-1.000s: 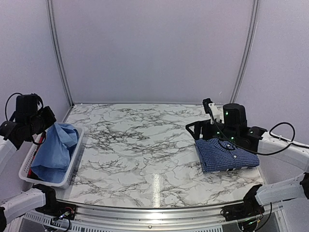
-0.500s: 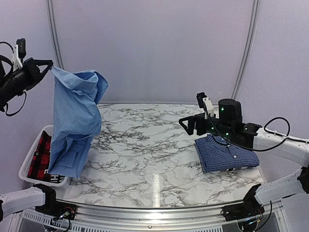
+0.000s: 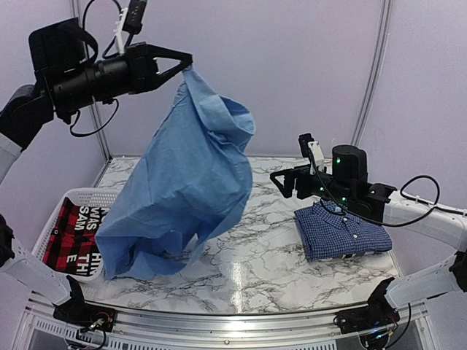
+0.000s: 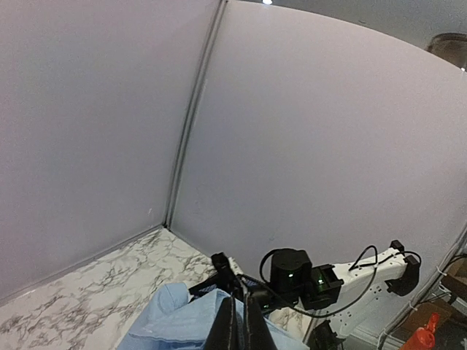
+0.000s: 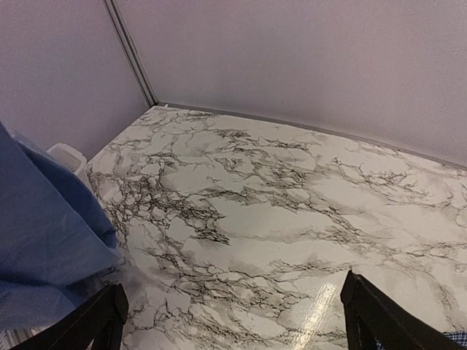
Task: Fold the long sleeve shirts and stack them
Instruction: Place the crumpled shirt at the center of the board.
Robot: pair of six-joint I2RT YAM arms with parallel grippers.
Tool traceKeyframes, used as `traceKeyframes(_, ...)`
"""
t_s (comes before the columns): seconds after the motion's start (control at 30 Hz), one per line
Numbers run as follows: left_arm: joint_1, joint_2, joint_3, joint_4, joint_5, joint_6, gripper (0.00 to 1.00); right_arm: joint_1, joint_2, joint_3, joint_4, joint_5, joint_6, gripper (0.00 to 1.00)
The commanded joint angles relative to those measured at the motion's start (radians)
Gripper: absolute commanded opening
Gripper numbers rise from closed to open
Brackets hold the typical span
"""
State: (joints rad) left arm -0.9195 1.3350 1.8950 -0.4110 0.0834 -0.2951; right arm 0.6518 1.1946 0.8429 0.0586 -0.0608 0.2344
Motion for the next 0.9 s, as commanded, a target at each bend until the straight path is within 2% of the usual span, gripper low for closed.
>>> traceKeyframes(0.0,-0.148,0.103,0.211,0.068,-0.066,0.118,0.0,0.008,-0.026,0.061,0.009,0.021,-0.007,0.99)
traceKeyframes(0.07,-0.172,0.14,0.285,0.071,-0.062,0.122,0.0,0.009,-0.033,0.062,0.005,0.027,-0.01,0.98)
traceKeyframes(0.17,-0.143,0.125,0.242,0.116,-0.136,0.12,0.0,0.008,-0.04,0.062,0.0,0.035,-0.011,0.99)
traceKeyframes(0.2,-0.088,0.101,0.181,0.157,-0.113,0.08,0.0,0.008,-0.04,0.059,0.0,0.039,-0.01,0.99)
traceKeyframes(0.3,0.176,0.043,-0.037,0.341,0.119,-0.149,0.0,0.008,-0.034,0.057,0.004,0.048,-0.001,0.99)
traceKeyframes(0.4,0.362,0.092,-0.191,0.436,0.276,-0.295,0.0,0.008,-0.014,0.063,-0.005,0.08,0.011,0.98)
traceKeyframes(0.5,0.476,0.226,-0.371,0.592,0.437,-0.418,0.0,0.009,0.023,0.075,-0.04,0.129,0.034,0.99)
traceKeyframes(0.57,0.51,0.336,-0.427,0.601,0.477,-0.418,0.0,0.008,0.063,0.081,-0.054,0.144,0.044,0.99)
traceKeyframes(0.67,0.537,0.484,-0.449,0.564,0.476,-0.384,0.24,0.009,0.105,0.086,-0.099,0.156,0.061,0.98)
traceKeyframes(0.73,0.543,0.533,-0.428,0.512,0.424,-0.341,0.56,0.008,0.127,0.088,-0.116,0.149,0.068,0.98)
traceKeyframes(0.77,0.544,0.542,-0.409,0.482,0.396,-0.323,0.69,0.009,0.135,0.086,-0.122,0.145,0.074,0.98)
traceKeyframes(0.8,0.544,0.544,-0.388,0.445,0.36,-0.303,0.81,0.008,0.143,0.084,-0.127,0.139,0.079,0.98)
traceKeyframes(0.87,0.544,0.523,-0.36,0.378,0.289,-0.278,0.97,0.008,0.159,0.071,-0.134,0.124,0.099,0.99)
